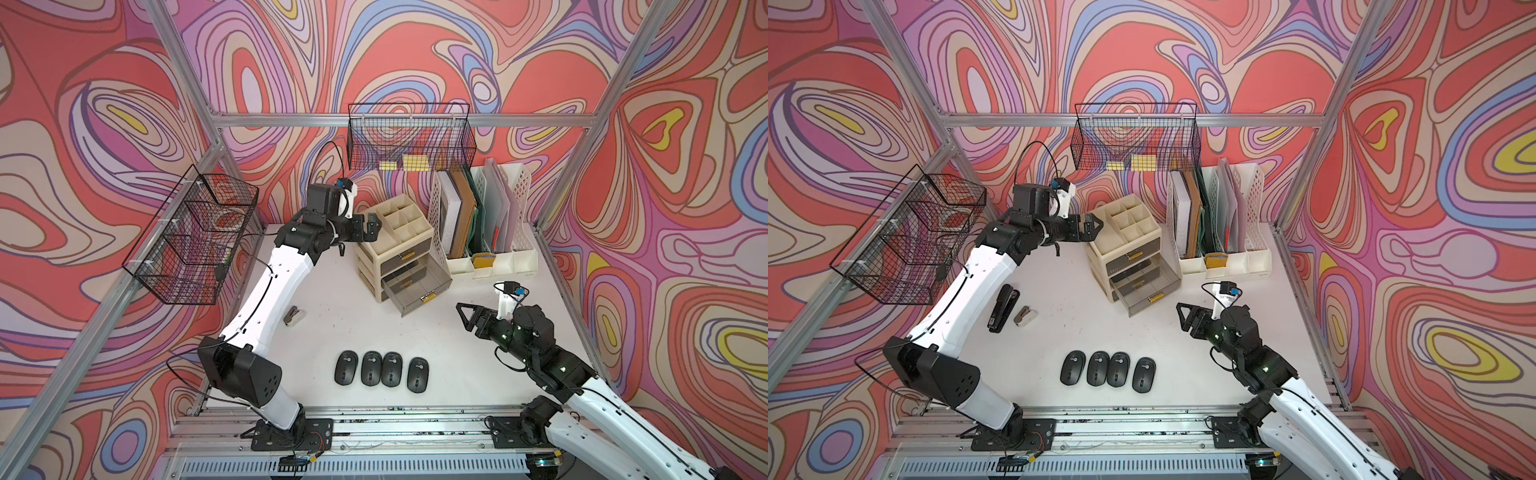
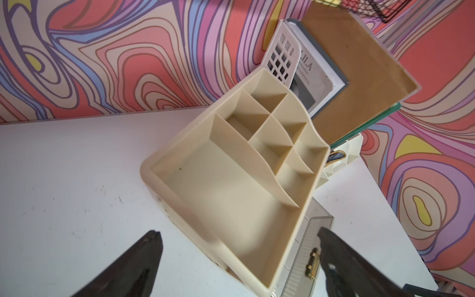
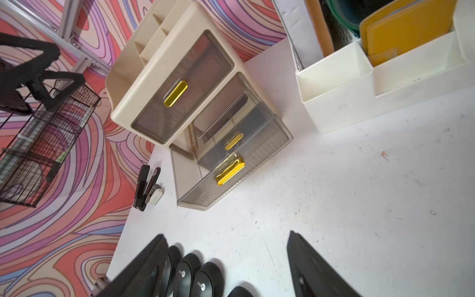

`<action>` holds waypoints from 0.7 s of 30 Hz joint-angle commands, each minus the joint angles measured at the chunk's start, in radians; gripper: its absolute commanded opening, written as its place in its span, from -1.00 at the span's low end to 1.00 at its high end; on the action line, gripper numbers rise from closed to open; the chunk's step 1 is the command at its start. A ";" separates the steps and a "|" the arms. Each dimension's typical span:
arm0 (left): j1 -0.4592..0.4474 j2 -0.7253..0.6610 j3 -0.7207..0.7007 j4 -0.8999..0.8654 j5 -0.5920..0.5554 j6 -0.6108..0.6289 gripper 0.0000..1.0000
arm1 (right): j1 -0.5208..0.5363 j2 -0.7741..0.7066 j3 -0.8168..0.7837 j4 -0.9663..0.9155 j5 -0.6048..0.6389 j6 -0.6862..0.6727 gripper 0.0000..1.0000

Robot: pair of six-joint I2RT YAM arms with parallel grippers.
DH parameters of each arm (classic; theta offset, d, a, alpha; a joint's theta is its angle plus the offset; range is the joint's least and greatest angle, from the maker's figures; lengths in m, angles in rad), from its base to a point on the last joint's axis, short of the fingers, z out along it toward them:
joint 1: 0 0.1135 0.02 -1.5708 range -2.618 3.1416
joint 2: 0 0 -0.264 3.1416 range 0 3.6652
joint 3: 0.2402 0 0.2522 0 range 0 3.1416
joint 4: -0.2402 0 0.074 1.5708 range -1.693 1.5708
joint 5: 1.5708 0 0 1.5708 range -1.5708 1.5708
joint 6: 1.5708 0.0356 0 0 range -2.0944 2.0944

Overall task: Take the mice out of the drawer
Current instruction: Close the drawer in the storage box.

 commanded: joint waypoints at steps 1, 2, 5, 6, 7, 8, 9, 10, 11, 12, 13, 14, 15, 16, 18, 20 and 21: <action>0.018 0.032 -0.031 0.096 0.052 -0.004 0.99 | 0.003 0.056 -0.041 0.138 0.056 0.085 0.35; 0.019 0.036 -0.040 0.111 0.054 -0.003 0.99 | 0.004 0.079 -0.048 0.170 0.045 0.091 0.30; 0.022 0.053 -0.053 0.136 0.023 0.005 0.99 | 0.004 0.174 -0.054 0.252 0.022 0.113 0.08; 0.025 0.055 -0.061 0.143 0.004 0.007 0.99 | 0.003 0.206 -0.053 0.279 0.011 0.116 0.01; 0.029 0.053 -0.072 0.155 -0.006 0.011 0.99 | 0.003 0.235 -0.053 0.303 0.004 0.123 -0.06; 0.034 0.050 -0.085 0.165 -0.006 0.011 0.99 | 0.003 0.257 -0.052 0.321 0.001 0.126 -0.15; 0.041 0.046 -0.096 0.173 0.000 0.008 0.99 | 0.003 0.282 -0.049 0.336 0.003 0.130 -0.25; 0.047 0.044 -0.104 0.176 -0.002 0.008 0.99 | 0.003 0.302 -0.046 0.344 0.005 0.134 -0.33; 0.053 0.040 -0.116 0.179 -0.002 0.010 0.99 | 0.003 0.324 -0.041 0.355 0.008 0.136 -0.42; 0.059 0.037 -0.126 0.184 0.004 0.012 0.99 | 0.003 0.346 -0.036 0.366 0.010 0.139 -0.49; 0.062 0.037 -0.131 0.185 0.004 0.014 0.99 | 0.003 0.364 -0.030 0.379 0.010 0.141 -0.54; 0.066 0.035 -0.136 0.185 0.002 0.016 0.99 | 0.004 0.387 -0.024 0.392 0.007 0.141 -0.59; 0.071 0.036 -0.142 0.191 0.006 0.018 0.99 | 0.003 0.412 -0.014 0.405 0.005 0.142 -0.66; 0.074 0.036 -0.146 0.198 0.013 0.020 0.99 | 0.003 0.436 -0.004 0.412 0.005 0.144 -0.73; 0.082 0.046 -0.149 0.210 0.048 0.014 0.99 | 0.003 0.495 0.020 0.419 0.003 0.151 -0.92; 0.088 0.056 -0.148 0.211 0.082 0.008 0.99 | 0.004 0.542 0.033 0.460 -0.017 0.153 -1.00; 0.090 0.057 -0.149 0.207 0.084 0.008 0.99 | 0.003 0.565 0.040 0.484 -0.030 0.151 -1.00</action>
